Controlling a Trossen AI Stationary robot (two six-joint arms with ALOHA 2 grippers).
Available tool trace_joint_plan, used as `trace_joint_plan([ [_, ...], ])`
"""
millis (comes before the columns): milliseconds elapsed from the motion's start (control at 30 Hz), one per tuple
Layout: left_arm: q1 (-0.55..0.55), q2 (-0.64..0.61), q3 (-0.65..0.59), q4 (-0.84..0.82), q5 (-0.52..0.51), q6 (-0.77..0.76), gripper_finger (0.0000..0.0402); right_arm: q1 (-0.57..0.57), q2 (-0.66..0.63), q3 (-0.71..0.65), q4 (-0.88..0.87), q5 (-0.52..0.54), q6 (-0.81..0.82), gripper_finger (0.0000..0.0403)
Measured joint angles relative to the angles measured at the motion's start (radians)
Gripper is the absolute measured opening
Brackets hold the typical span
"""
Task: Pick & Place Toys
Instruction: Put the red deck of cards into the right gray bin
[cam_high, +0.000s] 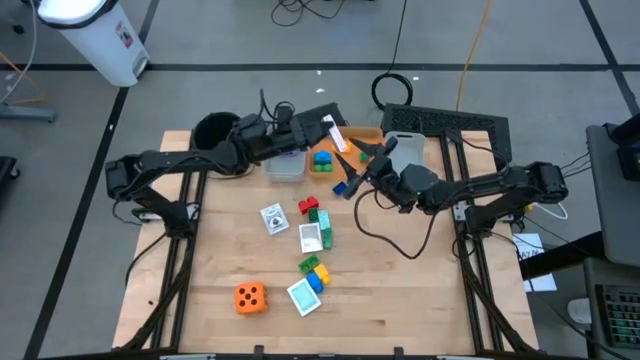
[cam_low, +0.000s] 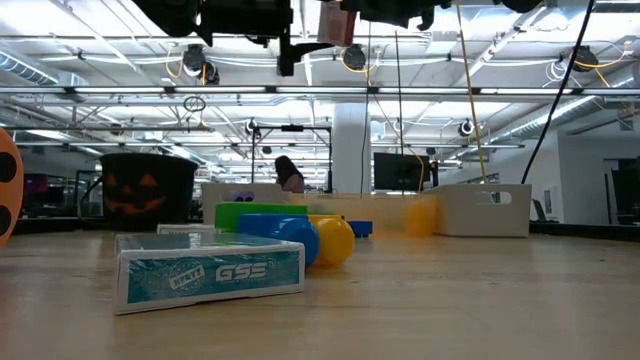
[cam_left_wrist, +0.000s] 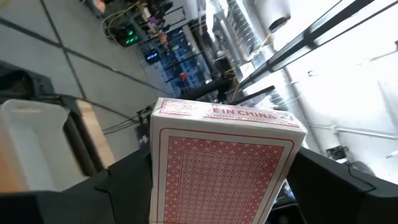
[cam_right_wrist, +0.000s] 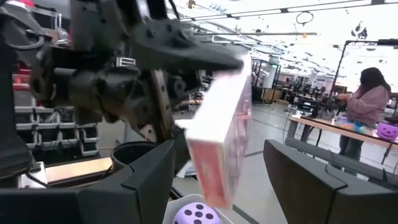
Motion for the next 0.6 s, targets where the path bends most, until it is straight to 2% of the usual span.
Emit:
trace_joint_plan([
  [133,-0.007,-0.003,0.000,0.022,-0.011,0.000,0.0312,-0.009,0.010,-0.001,-0.005,-0.001,0.027,0.0235],
  [367,-0.020,-0.002,0.000,0.021,0.001,-0.006,0.0332,-0.008,0.018,-0.001,-0.002,-0.005,0.029,0.0231],
  [600,-0.021,-0.002,0.000,0.020,-0.004,-0.007,0.0313,-0.019,0.017,-0.001,-0.001,-0.006,0.029,0.0173],
])
